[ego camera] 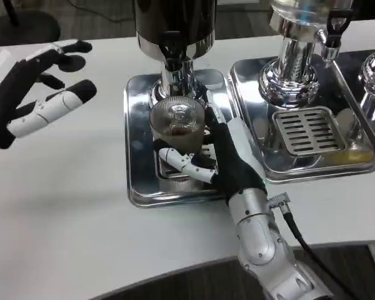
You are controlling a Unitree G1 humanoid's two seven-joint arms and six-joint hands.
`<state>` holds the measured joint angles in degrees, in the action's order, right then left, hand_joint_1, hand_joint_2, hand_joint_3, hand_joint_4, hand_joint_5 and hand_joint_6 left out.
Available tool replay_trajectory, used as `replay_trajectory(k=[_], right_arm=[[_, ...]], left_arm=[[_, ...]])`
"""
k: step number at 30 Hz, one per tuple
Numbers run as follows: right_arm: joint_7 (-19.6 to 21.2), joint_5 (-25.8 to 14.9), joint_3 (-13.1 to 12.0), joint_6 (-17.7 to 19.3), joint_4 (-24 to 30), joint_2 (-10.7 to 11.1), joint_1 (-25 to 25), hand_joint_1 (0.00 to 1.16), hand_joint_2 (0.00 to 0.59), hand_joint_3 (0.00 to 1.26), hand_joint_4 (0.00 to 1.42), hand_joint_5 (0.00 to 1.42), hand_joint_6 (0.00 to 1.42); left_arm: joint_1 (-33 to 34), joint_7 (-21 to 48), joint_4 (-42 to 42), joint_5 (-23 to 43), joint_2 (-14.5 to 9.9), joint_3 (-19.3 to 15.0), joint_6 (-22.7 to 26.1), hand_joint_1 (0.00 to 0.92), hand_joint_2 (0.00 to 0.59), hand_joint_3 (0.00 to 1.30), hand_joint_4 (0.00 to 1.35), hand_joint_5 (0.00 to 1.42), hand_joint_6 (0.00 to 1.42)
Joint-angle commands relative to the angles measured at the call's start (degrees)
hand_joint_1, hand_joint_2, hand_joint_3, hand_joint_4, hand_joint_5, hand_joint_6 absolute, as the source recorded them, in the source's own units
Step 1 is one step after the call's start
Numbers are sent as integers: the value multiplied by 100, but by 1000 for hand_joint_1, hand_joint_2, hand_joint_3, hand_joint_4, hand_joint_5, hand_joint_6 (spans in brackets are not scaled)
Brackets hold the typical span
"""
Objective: Grasp the cup under the faucet to collect the drink, then remove the cup.
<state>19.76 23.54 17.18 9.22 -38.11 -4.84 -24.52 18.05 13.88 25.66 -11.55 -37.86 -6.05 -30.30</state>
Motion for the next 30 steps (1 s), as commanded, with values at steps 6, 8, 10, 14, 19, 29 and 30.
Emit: replay_trajectory(k=[6, 8, 10, 14, 19, 29, 30], right_arm=[[158, 125, 62, -94, -235, -91, -153, 641, 166, 0, 0, 186, 351], [195, 148, 57, -104, -282, -107, -172, 641, 167, 9, 8, 200, 361], [264, 194, 63, -155, -324, -133, -196, 641, 168, 19, 12, 220, 388], [341, 225, 61, -211, -386, -174, -223, 652, 173, 86, 53, 257, 439], [436, 230, 46, -216, -466, -199, -254, 654, 173, 126, 108, 299, 479], [641, 214, 28, -186, -503, -275, -268, 645, 181, 151, 139, 325, 497], [651, 203, 28, -175, -505, -285, -269, 644, 181, 154, 141, 328, 499]], left_arm=[[-123, -21, 93, 15, -111, -45, -19, 0, 88, 263, 167, 199, 421], [-216, 27, 36, 30, -147, -53, -16, 0, 91, 265, 176, 200, 430], [-247, 41, 16, 40, -161, -49, -6, 0, 92, 266, 180, 200, 431], [-289, 44, -18, 42, -175, -44, -3, 0, 102, 275, 193, 202, 433], [-326, 52, -54, 42, -192, -53, 10, 0, 103, 277, 196, 208, 436], [-382, 89, -61, 81, -189, -61, 41, 0, 119, 286, 220, 227, 443], [-397, 91, -73, 89, -189, -66, 46, 0, 121, 286, 221, 228, 443]])
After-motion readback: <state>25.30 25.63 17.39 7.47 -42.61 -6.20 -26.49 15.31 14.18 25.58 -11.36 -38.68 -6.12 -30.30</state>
